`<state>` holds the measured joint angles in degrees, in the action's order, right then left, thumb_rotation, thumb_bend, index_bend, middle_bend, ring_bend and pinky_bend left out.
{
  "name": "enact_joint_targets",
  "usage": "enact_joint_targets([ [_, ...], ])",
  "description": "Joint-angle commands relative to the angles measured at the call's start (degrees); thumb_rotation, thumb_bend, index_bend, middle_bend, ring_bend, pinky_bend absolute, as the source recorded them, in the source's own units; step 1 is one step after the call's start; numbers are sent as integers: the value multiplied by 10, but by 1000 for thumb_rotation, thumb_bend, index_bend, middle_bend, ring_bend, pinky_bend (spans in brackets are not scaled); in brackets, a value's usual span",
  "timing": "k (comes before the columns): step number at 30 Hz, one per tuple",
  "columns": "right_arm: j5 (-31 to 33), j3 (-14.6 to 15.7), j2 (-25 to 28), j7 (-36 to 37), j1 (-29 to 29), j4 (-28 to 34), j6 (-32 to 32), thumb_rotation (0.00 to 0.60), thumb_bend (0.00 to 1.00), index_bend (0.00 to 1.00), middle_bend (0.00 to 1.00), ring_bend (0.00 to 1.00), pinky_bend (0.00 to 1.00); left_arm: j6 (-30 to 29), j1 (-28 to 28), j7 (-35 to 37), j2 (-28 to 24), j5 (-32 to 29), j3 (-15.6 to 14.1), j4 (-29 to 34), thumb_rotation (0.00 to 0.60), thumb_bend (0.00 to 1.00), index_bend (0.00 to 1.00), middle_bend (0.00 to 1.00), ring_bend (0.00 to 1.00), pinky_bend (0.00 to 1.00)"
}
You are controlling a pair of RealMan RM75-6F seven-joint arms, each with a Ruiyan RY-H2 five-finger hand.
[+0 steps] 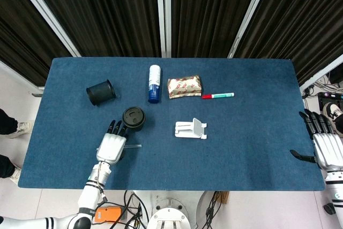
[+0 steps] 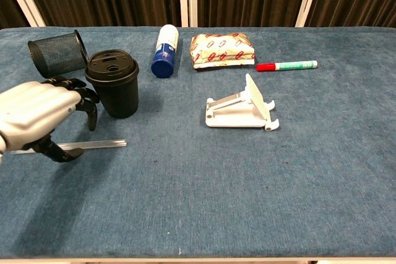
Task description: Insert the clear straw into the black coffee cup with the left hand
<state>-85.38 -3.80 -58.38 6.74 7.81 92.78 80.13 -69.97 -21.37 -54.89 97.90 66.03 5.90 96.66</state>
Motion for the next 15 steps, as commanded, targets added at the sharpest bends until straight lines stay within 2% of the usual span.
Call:
enact_joint_targets([
  [1,1,0,-1,0,0,0,0,600,222,0,67,0,25,-3,-4,5,8,-7,-2,-9,600,222,457,166,19,0],
  [8,3,1,-2,0,-1,-1,-2,600,222,0,67,0,24,-11,-10,9,15,-19,-7,-27,600,220,506,182,22,0],
  [15,6,1,-3,-2,1,-1,-6,600,221,0,67,0,24,-10,-14,15,12,-35,-14,-36,600,238,510,185,23,0],
])
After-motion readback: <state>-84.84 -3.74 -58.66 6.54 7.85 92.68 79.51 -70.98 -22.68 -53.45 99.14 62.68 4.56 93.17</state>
